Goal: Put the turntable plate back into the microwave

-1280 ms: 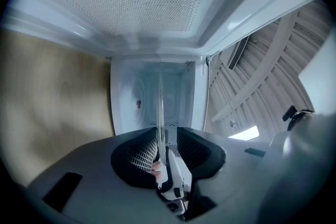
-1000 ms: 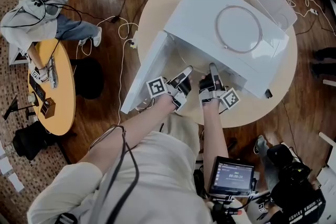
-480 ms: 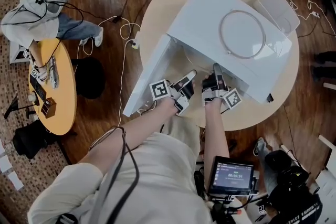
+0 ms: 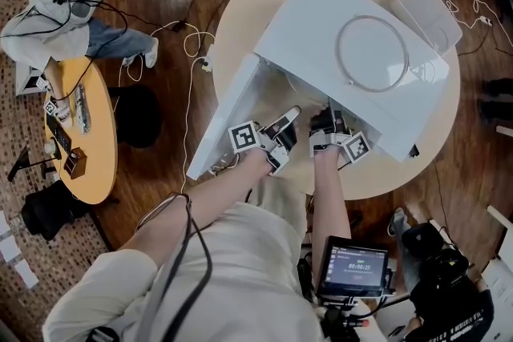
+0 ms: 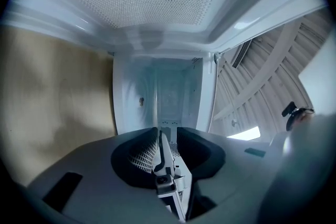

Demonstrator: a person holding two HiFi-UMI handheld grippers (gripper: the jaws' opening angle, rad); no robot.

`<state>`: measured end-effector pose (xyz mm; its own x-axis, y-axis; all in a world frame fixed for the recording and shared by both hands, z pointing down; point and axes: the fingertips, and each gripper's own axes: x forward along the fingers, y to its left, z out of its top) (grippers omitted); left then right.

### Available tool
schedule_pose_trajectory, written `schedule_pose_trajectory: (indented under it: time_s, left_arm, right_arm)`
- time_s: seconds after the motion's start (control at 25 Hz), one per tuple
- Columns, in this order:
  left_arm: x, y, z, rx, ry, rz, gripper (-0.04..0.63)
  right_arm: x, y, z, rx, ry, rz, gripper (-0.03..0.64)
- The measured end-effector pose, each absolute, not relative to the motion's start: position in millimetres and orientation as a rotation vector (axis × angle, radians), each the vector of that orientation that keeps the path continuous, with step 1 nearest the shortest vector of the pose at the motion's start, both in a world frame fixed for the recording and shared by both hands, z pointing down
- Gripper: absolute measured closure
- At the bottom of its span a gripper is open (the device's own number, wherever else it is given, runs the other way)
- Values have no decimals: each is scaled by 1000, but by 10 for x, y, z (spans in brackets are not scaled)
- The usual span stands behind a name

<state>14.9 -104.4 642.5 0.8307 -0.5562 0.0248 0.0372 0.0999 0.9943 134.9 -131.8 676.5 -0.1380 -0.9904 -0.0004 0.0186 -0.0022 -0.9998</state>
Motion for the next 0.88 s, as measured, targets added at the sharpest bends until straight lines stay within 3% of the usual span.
schedule_pose_trajectory:
  time_s: [0.88]
  left_arm:
    - [45, -1031, 6519, 1411, -486, -465, 491]
  right_arm:
    - [1422, -1485, 6835, -1149, 1217, -1277, 575]
